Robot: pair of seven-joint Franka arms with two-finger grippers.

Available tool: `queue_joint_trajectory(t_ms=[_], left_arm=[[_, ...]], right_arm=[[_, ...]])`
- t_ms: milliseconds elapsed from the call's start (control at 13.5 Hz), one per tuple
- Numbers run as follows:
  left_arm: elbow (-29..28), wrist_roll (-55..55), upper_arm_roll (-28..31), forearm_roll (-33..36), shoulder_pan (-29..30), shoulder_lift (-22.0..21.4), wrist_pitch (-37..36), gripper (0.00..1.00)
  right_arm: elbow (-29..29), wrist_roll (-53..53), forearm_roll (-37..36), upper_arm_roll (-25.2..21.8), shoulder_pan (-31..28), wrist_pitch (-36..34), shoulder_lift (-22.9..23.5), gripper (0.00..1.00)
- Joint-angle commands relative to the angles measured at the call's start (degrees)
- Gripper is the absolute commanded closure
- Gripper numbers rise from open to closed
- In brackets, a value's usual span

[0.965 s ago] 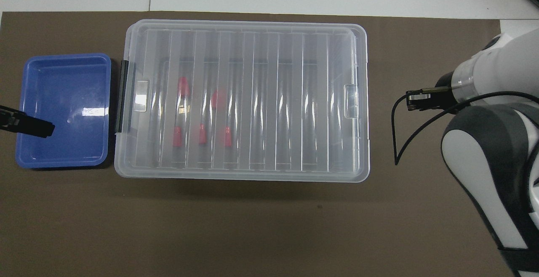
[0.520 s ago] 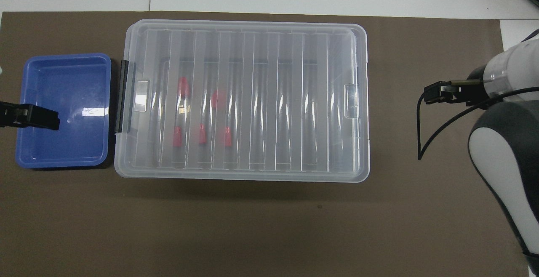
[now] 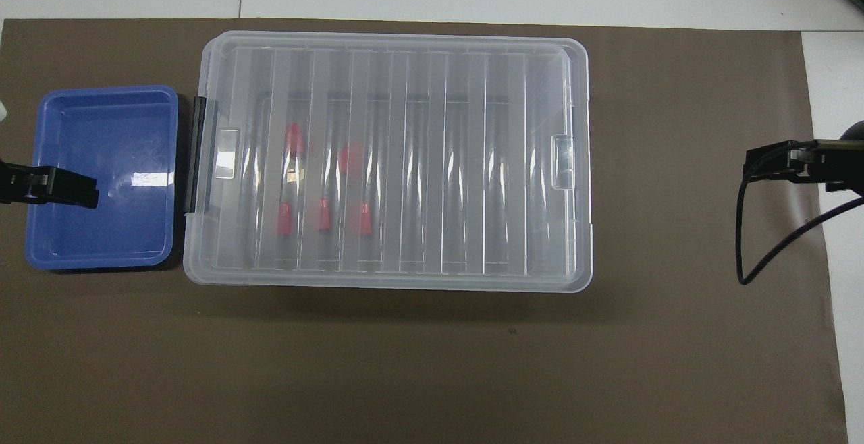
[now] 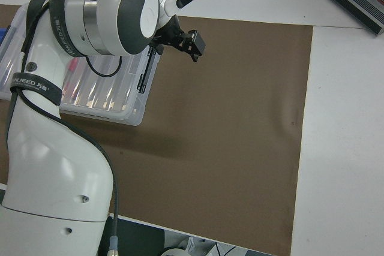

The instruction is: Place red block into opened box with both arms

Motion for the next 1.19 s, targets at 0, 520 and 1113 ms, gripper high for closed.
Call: queue_joint_trajectory(t_ms=[0, 520, 1113], left_arm=[[-1.9, -0.8, 0.3, -0.2, -0.8, -1.7, 1.3, 0.00], [-1.9, -1.0, 0.5, -0.2, -0.2, -1.7, 0.9, 0.00], [-2.0, -1.1, 0.8, -0.2, 0.1, -1.7, 0.6, 0.00]], right_arm=[[2.7, -3.5, 0.4, 0.2, -0.8, -2.8, 0.8, 0.00], [1.7, 0.2, 2.9, 0.5, -1.9, -5.4, 0.2, 0.00], [0.9, 0.5, 3.0, 0.7, -1.8, -4.2, 0.0, 0.00]])
